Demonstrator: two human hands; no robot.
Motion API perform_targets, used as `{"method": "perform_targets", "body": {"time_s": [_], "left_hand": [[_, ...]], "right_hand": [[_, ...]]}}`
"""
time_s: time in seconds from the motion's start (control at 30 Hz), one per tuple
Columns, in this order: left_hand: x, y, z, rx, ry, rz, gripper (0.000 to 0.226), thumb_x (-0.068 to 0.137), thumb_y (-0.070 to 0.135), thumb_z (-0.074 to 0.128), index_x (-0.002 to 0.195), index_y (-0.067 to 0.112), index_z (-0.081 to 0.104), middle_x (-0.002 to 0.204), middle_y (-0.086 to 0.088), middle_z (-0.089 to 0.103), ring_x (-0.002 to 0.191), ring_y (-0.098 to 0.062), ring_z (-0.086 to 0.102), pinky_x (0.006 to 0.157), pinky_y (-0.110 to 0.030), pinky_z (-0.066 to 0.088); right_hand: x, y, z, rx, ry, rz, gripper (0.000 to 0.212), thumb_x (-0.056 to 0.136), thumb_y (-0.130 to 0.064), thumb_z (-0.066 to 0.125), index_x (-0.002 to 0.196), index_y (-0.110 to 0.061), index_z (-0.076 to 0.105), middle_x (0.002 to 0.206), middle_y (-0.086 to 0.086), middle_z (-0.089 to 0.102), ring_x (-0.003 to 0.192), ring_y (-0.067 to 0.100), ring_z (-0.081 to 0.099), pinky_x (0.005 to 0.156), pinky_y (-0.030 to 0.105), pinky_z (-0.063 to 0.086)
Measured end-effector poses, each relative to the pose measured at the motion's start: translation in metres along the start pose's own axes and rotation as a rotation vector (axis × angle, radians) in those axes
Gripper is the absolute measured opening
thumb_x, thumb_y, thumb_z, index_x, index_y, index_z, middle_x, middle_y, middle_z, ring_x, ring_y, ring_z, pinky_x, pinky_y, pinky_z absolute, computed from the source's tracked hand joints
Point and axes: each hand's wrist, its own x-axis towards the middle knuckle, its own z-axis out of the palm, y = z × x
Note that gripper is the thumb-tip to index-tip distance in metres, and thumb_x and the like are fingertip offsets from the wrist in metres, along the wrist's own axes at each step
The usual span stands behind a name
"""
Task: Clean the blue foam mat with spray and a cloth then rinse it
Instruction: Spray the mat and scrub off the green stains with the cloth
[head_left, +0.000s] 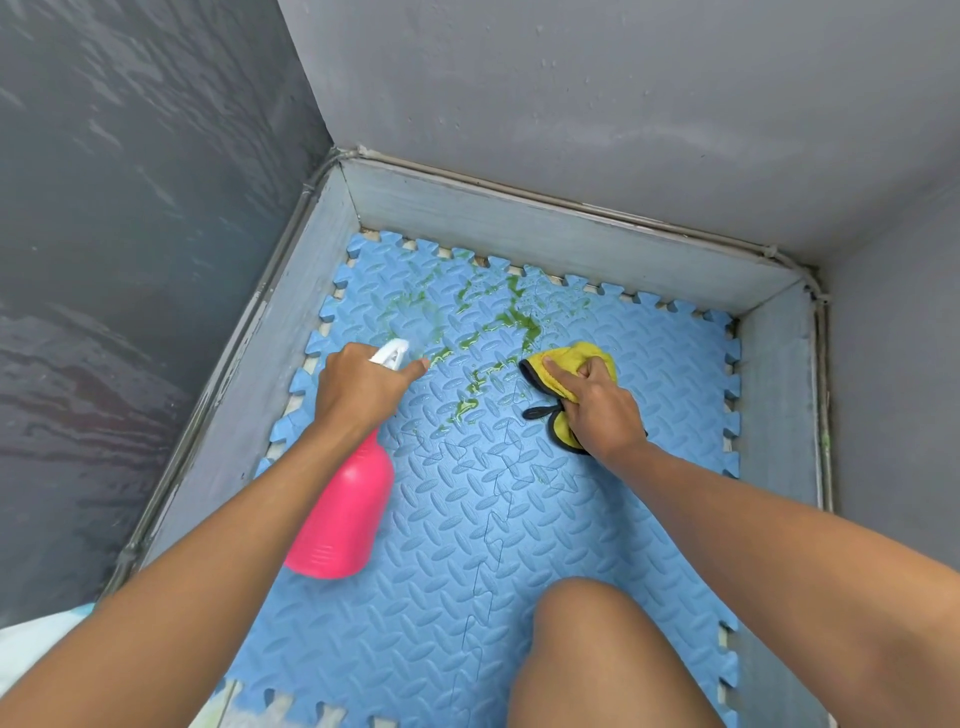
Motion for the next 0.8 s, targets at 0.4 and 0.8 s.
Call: {"method": "perform_targets", "body": {"time_s": [0.4,0.8], "left_hand": [[-0.019,0.010,0.015,0.005,-0.127,0.343,0.072,0.066,0.071,0.083,0.055,0.017,0.037,0.049,0.001,0.038,0.051,-0.018,0.038,0.055,-0.034,0.032],[-0.026,0.014,0.000,-0.058,-0.108,0.377,0.063,0.076,0.054,0.086,0.056,0.013,0.043,0.049,-0.004,0.049,0.051,-0.025,0.052,0.057,-0.035,0.042]], "right_hand": [[-0.002,0.000,0.000,0.010,0.016,-0.001,0.058,0.097,-0.017,0.056,0.146,-0.045,0.042,0.103,-0.002,0.035,0.077,0.018,0.045,0.061,0.030,0.039],[0.001,0.002,-0.007,-0.005,-0.023,-0.063,0.059,0.097,-0.016,0.055,0.148,-0.042,0.039,0.106,0.001,0.038,0.076,0.022,0.048,0.061,0.030,0.038]]}}
